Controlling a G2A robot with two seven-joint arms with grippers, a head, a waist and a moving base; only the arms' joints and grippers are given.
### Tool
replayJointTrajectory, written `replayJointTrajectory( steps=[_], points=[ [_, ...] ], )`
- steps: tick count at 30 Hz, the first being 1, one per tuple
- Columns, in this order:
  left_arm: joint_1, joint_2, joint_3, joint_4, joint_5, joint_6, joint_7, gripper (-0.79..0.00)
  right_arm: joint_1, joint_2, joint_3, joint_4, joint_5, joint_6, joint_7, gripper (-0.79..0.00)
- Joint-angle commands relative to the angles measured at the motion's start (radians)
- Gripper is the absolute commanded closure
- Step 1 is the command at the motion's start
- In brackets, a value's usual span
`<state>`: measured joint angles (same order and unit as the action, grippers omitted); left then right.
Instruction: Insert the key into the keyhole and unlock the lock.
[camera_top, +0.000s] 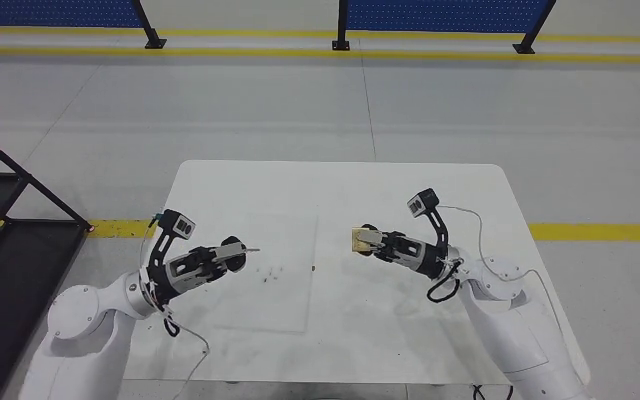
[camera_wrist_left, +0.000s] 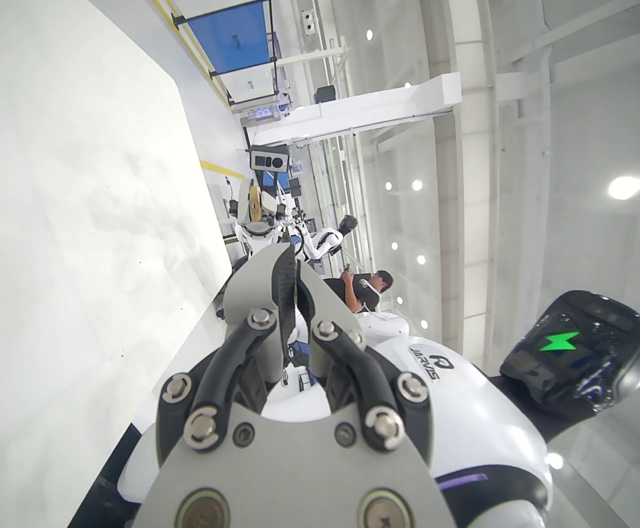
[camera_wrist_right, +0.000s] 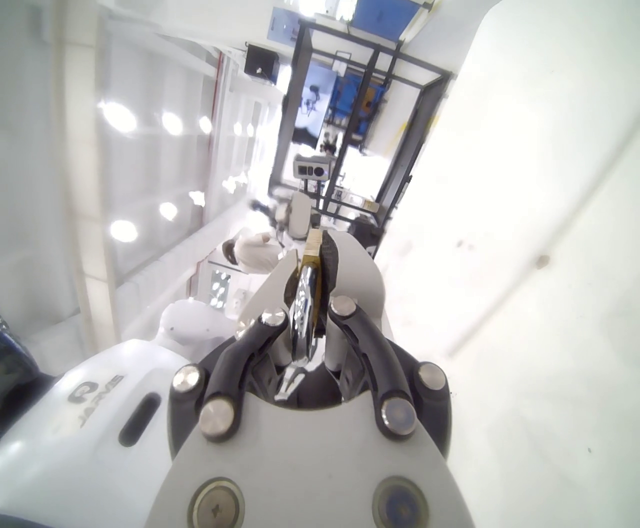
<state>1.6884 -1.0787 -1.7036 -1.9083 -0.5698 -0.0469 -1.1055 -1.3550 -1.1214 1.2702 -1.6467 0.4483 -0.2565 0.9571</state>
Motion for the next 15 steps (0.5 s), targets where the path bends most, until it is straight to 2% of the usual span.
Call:
replayJointTrajectory(
  steps=[1,9,15],
  points=[
    [-0.009,-0.003,0.053,0.008,0.024,-0.025,0.012,0.000,-0.007,0.000,0.001,-0.006,-0.009,-0.005,-0.016,0.000],
    [-0.051,-0.011,0.182,0.046,0.088,-0.101,0.060,0.000,-0.030,-0.001,-0.015,-0.034,-0.046,0.002,-0.072,0.000],
    [-0.078,-0.016,0.227,0.065,0.097,-0.164,0.097,0.000,-0.028,-0.002,-0.023,-0.053,-0.047,0.013,-0.098,0.000]
  ],
)
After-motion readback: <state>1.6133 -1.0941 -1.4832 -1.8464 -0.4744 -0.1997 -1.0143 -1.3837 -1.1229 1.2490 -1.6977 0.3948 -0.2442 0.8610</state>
